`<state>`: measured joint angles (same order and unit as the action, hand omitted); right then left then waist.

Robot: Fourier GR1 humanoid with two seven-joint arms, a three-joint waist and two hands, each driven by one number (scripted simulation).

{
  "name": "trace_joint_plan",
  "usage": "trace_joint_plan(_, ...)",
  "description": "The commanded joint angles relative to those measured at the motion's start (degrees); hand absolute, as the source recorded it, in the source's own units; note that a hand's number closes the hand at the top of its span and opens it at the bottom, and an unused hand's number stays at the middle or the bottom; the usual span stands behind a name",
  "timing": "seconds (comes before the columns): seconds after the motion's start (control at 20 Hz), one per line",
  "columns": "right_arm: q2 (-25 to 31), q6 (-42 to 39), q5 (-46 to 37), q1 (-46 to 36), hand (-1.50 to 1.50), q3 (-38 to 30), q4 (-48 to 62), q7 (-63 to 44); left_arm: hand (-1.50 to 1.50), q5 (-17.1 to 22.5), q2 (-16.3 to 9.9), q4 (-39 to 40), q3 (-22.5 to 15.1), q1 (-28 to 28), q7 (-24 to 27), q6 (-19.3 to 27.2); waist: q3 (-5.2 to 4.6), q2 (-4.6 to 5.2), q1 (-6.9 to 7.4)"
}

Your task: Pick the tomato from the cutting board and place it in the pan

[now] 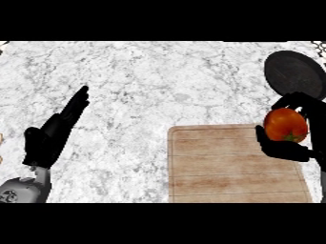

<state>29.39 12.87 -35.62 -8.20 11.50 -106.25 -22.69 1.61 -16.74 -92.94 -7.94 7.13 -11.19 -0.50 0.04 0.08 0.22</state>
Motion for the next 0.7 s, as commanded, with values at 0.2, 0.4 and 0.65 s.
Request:
trace_joint_plan(0.2, 0.76, 0.86, 7.14, -12.43, 1.5, -12.06, 27.07, 17.95, 0.0, 0.01, 0.62, 2.82, 1.84, 2.0, 1.04, -2.12, 0.0, 0.2, 0.55)
trace_joint_plan(0.4, -0.99, 7.09, 2.78, -19.58, 1.5, -13.85, 43.57, 23.58, 0.0, -1.38, 1.09, 1.42, 0.35, 0.1, 2.03, -2.55, 0.03, 0.38, 1.31)
trace_joint_plan(0.65, 0.62, 9.63, 4.68, -27.82, 1.5, -19.29, 61.15, 34.59, 0.0, -0.55, 1.56, -1.61, 1.3, 0.52, -2.38, -2.5, 0.07, 0.36, 1.55)
